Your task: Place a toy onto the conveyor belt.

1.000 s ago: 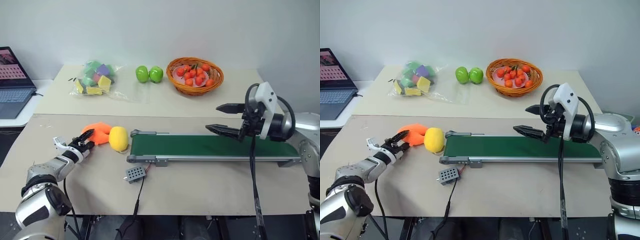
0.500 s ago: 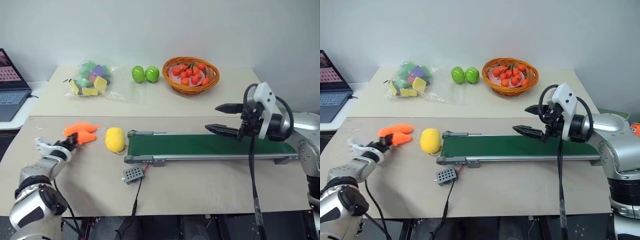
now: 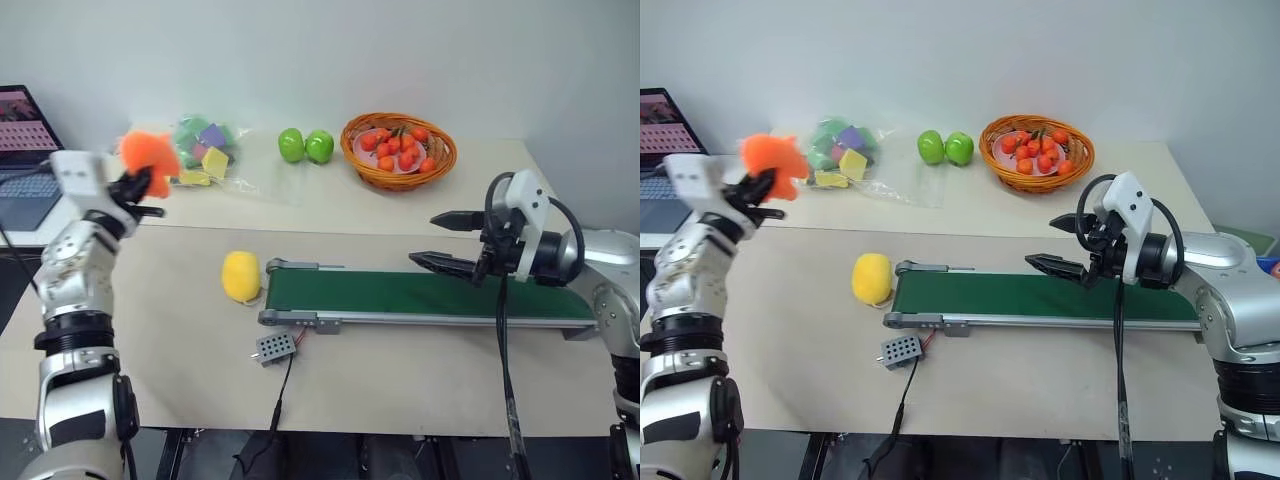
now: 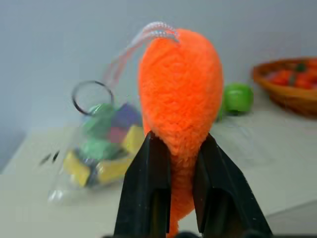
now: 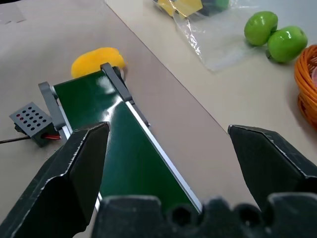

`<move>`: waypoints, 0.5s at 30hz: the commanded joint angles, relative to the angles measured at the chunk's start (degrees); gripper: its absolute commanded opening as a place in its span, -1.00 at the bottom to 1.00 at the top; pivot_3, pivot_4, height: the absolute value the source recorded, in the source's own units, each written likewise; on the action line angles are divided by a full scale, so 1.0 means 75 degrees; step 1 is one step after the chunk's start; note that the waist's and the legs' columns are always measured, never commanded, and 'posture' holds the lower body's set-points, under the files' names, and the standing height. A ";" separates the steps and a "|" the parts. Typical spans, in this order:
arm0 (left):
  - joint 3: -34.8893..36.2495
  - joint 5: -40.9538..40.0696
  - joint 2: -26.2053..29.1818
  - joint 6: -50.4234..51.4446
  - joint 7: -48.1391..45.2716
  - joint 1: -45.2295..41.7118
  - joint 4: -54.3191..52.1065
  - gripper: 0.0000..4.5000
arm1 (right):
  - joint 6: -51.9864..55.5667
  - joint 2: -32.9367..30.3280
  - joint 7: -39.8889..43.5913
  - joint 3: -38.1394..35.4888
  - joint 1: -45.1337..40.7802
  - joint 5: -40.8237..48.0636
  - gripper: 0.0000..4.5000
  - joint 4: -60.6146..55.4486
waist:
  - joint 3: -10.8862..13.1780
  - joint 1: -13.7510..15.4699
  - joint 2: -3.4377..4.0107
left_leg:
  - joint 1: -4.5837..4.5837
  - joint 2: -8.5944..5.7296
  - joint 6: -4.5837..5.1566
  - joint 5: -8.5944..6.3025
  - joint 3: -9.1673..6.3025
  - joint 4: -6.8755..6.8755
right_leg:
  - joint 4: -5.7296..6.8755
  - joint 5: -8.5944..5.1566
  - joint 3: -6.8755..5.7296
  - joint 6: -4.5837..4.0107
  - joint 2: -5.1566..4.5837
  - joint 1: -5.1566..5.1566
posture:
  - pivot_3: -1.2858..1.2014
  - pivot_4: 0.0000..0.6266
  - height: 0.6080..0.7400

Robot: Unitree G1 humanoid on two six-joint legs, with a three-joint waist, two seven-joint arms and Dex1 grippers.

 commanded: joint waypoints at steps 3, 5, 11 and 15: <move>-0.0514 0.1627 0.0449 -0.2424 0.0038 0.0270 -0.1456 -0.74 | -0.0219 -0.0054 -0.0017 -0.0303 0.0202 0.0021 1.00 -0.0248 | 0.0003 -0.0060 -0.0004 | 0.0001 0.0004 0.0021 -0.0012 -0.0001 0.0000 | 0.0001 0.0000 0.0000 0.0000 0.0003 -0.0001 | 0.03 -0.52 0.97; -0.0980 0.2476 0.0664 -0.3458 0.0008 0.0466 -0.1655 -0.74 | -0.0230 -0.0040 -0.0032 -0.0292 0.0209 0.0019 1.00 -0.0245 | 0.0003 -0.0048 0.0000 | 0.0004 0.0002 0.0022 -0.0012 0.0002 0.0001 | 0.0002 0.0000 0.0002 0.0000 0.0001 0.0003 | 0.03 -0.52 0.97; -0.2011 0.3803 0.0802 -0.5525 0.0024 0.0921 -0.1847 -0.74 | -0.0212 0.0040 -0.0145 -0.0276 0.0221 0.0031 1.00 -0.0299 | 0.0004 -0.0021 0.0000 | 0.0022 0.0004 0.0028 -0.0015 0.0006 0.0002 | 0.0003 0.0000 0.0003 0.0000 0.0001 0.0020 | 0.03 -0.52 0.97; -0.2648 0.4589 0.0823 -0.6185 -0.0024 0.0834 -0.1596 -0.74 | -0.0170 0.0029 -0.0214 -0.0342 0.0295 0.0084 1.00 -0.0393 | 0.0004 -0.0019 0.0001 | 0.0022 0.0004 0.0029 -0.0016 0.0006 0.0002 | 0.0004 -0.0001 0.0002 0.0001 0.0002 0.0019 | 0.03 -0.52 0.97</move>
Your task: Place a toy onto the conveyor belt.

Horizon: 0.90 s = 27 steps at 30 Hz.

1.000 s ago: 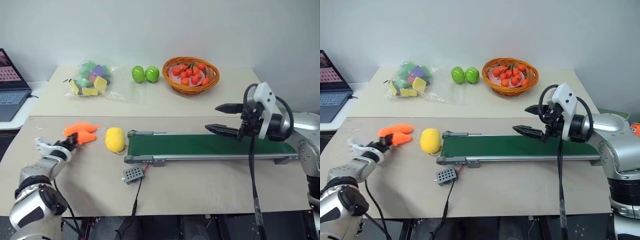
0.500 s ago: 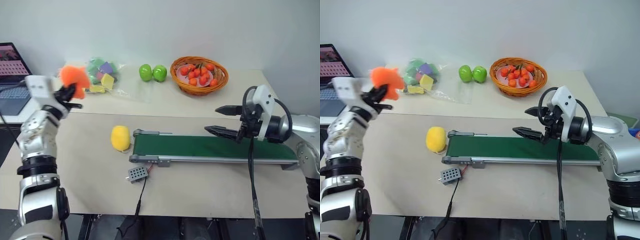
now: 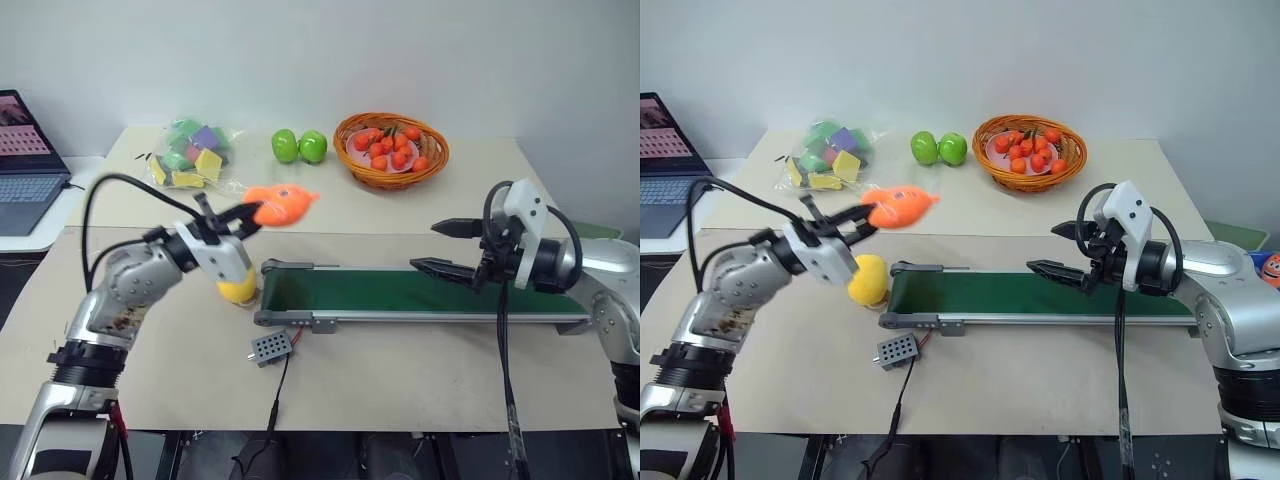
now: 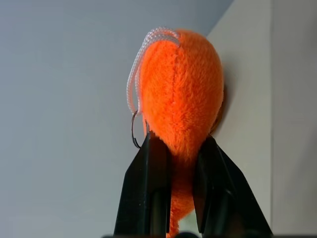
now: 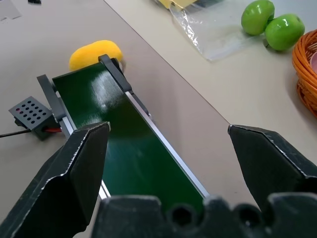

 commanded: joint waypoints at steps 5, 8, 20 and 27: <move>-0.0694 0.0929 -0.0006 -0.0947 0.0141 -0.0356 0.0638 -0.74 | -0.0119 -0.0047 -0.0150 -0.0392 0.0059 0.0104 1.00 -0.0386 | 0.0000 -0.0004 0.0000 | 0.0000 0.0000 0.0001 -0.0001 0.0000 0.0000 | 0.0000 0.0000 -0.0001 0.0001 0.0001 0.0000 | 0.03 -0.52 0.97; -0.0882 0.1154 -0.0013 -0.1200 0.0174 -0.0482 0.0927 -0.74 | -0.0107 -0.0109 -0.0199 -0.0462 0.0116 0.0093 1.00 -0.0427 | 0.0000 -0.0002 0.0000 | 0.0000 0.0000 0.0002 -0.0001 0.0000 0.0001 | 0.0001 0.0000 -0.0001 0.0001 0.0001 0.0000 | 0.03 -0.52 0.97; -0.1543 0.1512 0.0071 -0.2438 0.0102 -0.1033 0.2204 -0.74 | -0.0266 -0.0252 -0.0192 -0.0563 0.0143 -0.0067 1.00 -0.0352 | 0.0000 -0.0011 0.0000 | 0.0004 0.0000 0.0003 -0.0001 0.0001 0.0001 | 0.0004 -0.0001 -0.0001 0.0001 0.0001 0.0002 | 0.03 -0.52 0.97; -0.1694 0.2056 0.0143 -0.2680 0.0370 -0.1432 0.2893 -0.38 | -0.0352 -0.0226 -0.0214 -0.0554 0.0171 -0.0128 1.00 -0.0356 | 0.0000 -0.0010 0.0000 | 0.0003 0.0000 0.0003 -0.0001 0.0002 0.0001 | 0.0004 -0.0001 -0.0001 0.0002 0.0001 0.0002 | 0.03 -0.52 0.97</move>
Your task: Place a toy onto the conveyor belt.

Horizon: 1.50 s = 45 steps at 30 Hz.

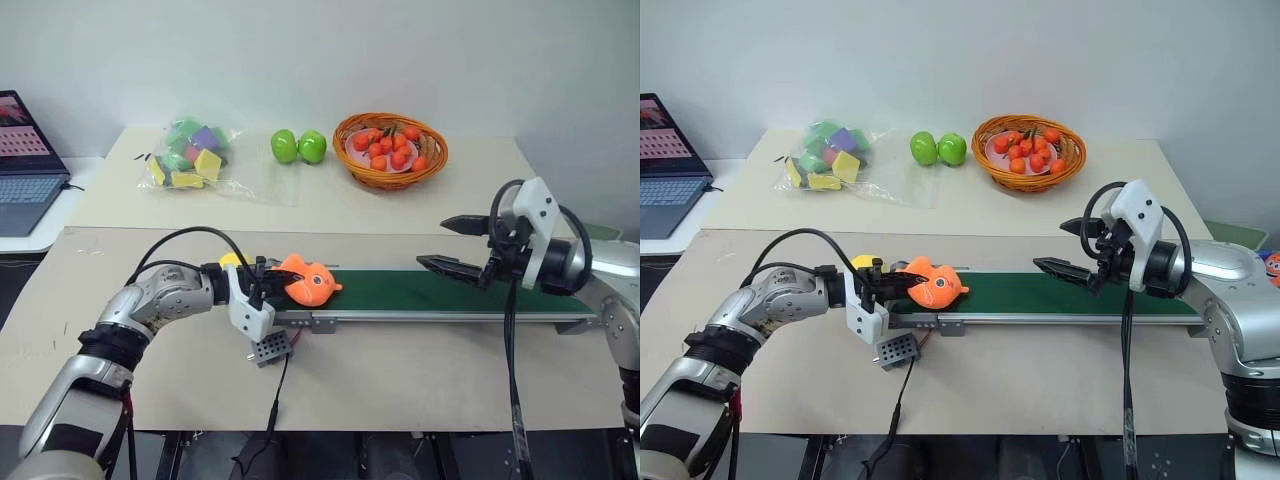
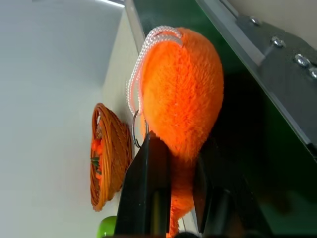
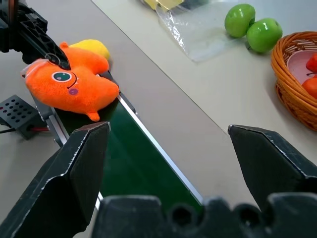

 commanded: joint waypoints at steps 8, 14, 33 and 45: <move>-0.0280 -0.0822 0.0162 0.0144 -0.0698 -0.0501 0.0562 0.88 | -0.0294 -0.0083 -0.0035 -0.0281 -0.0001 -0.0140 1.00 -0.0141 | 0.0000 -0.0001 0.0000 | 0.0000 0.0001 0.0000 0.0000 -0.0001 0.0000 | 0.0002 0.0000 -0.0001 0.0000 0.0000 0.0000 | 0.03 -0.52 0.97; 0.0050 -0.4939 0.0227 0.4410 -0.4284 -0.0331 -0.0662 0.95 | -0.0387 -0.0101 0.0028 -0.0222 -0.0081 -0.0228 1.00 -0.0005 | 0.0001 -0.0039 0.0003 | 0.0001 0.0003 0.0000 0.0000 0.0001 0.0001 | 0.0009 -0.0001 0.0001 0.0001 0.0000 -0.0001 | 0.03 -0.52 0.97; 0.2265 -0.9108 0.0380 1.3711 -0.4625 -0.0749 -0.4430 0.95 | -0.0105 -0.0111 0.0190 -0.0835 -0.0370 0.0630 1.00 -0.0167 | 0.0004 -0.0037 0.0003 | -0.0002 0.0001 0.0029 -0.0016 -0.0011 0.0010 | 0.0006 -0.0010 0.0007 0.0012 0.0009 -0.0001 | 0.03 -0.52 0.97; 0.2503 -0.9211 -0.0031 1.4135 -0.4150 -0.1037 -0.4675 0.95 | 0.0058 -0.0091 0.0061 -0.0800 -0.0592 0.1120 1.00 -0.0149 | 0.0004 -0.0024 0.0003 | -0.0003 0.0000 0.0027 -0.0015 -0.0011 0.0011 | 0.0004 -0.0010 0.0008 0.0011 0.0008 0.0000 | 0.03 -0.52 0.97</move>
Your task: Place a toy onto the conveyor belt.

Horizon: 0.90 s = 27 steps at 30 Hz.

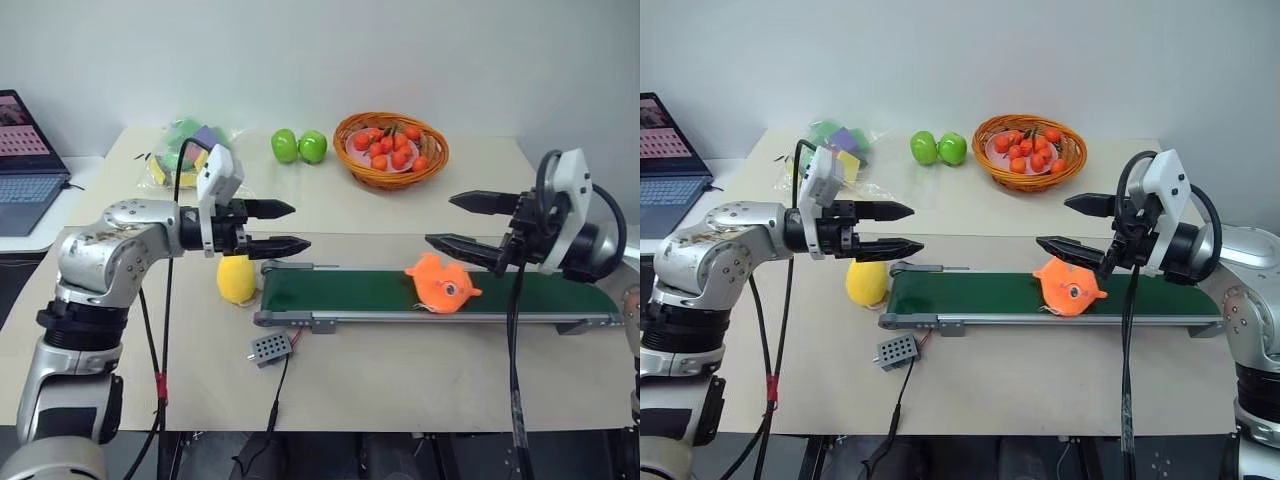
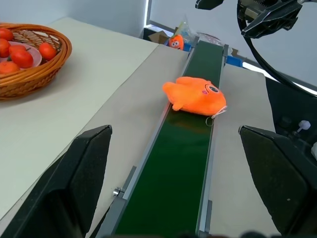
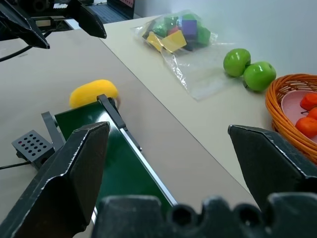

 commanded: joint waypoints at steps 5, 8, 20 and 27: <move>0.0371 -0.0136 -0.0191 0.0079 0.0282 -0.0401 -0.0377 0.95 | -0.0076 0.0005 -0.0052 -0.0070 -0.0343 0.0097 1.00 -0.0045 | 0.0000 0.0000 0.0000 | 0.0000 0.0000 0.0000 0.0000 0.0000 0.0000 | 0.0000 0.0000 0.0000 0.0000 0.0000 0.0000 | 0.03 -0.52 0.97; 0.0387 -0.0119 -0.0220 0.0066 0.0320 -0.0369 -0.0446 0.95 | -0.0090 0.0029 -0.0064 -0.0039 -0.0370 0.0082 1.00 -0.0039 | 0.0000 0.0000 0.0000 | 0.0000 0.0000 0.0000 0.0000 0.0000 0.0000 | -0.0001 0.0000 0.0000 0.0000 0.0000 0.0000 | 0.03 -0.52 0.97; 0.0548 0.0003 -0.0600 -0.0241 0.0721 -0.0487 -0.0387 0.95 | -0.0189 0.0068 -0.0055 0.0107 -0.0539 -0.0016 1.00 0.0086 | 0.0000 0.0001 0.0000 | -0.0001 0.0000 -0.0001 0.0001 0.0000 0.0000 | -0.0001 0.0000 0.0001 0.0000 0.0000 0.0000 | 0.03 -0.52 0.97; 0.0703 -0.0041 -0.0667 -0.0188 0.0846 -0.0410 -0.0453 0.95 | -0.0240 0.0090 -0.0022 0.0165 -0.0556 -0.0077 1.00 0.0143 | 0.0000 -0.0001 0.0000 | -0.0001 0.0000 -0.0002 0.0001 0.0000 0.0000 | -0.0002 0.0000 0.0001 0.0000 0.0000 0.0000 | 0.03 -0.52 0.97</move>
